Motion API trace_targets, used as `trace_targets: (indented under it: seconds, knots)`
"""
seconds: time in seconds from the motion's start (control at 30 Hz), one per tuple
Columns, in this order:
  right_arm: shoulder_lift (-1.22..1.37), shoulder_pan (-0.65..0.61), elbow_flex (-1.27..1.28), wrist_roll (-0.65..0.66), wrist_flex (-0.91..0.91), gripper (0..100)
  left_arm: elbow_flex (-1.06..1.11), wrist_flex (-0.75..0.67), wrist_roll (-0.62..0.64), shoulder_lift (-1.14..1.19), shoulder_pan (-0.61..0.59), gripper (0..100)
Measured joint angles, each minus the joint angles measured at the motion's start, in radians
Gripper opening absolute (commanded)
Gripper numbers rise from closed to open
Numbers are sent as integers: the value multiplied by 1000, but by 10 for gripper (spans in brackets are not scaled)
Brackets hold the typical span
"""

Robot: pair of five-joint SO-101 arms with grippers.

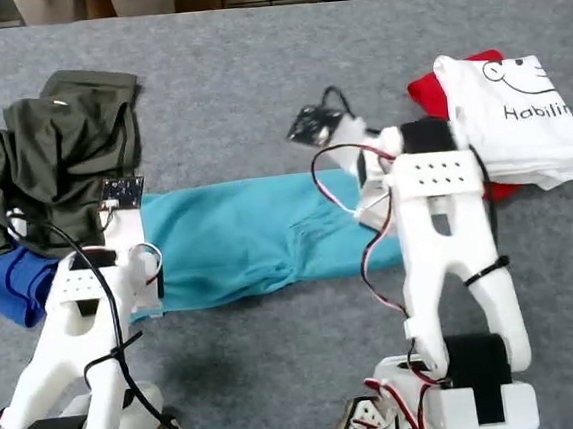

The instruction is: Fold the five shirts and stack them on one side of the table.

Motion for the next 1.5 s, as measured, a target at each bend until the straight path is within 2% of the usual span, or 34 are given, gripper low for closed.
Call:
trace_targets:
  seconds: [0.17,0.37,0.47,0.57,0.7,1.0,1.23,1.5]
  knots:
    - [21,38,0,-123,-12,5,-201,195,2,0,0,29]
    - [64,41,0,-190,-75,5,-483,437,17,0,-18,212]
    - [74,43,0,-196,-107,5,-555,479,112,5,-69,224]
    - [74,68,0,-196,-149,5,-578,485,163,63,-121,224]
    - [74,133,0,-196,-224,5,-582,485,170,203,-172,224]
    - [74,201,103,-249,-430,5,-582,408,181,410,-178,224]
    - [74,201,117,-250,-446,5,-582,324,181,508,-178,224]
    - [74,201,117,-250,-446,5,-588,298,181,560,-178,224]
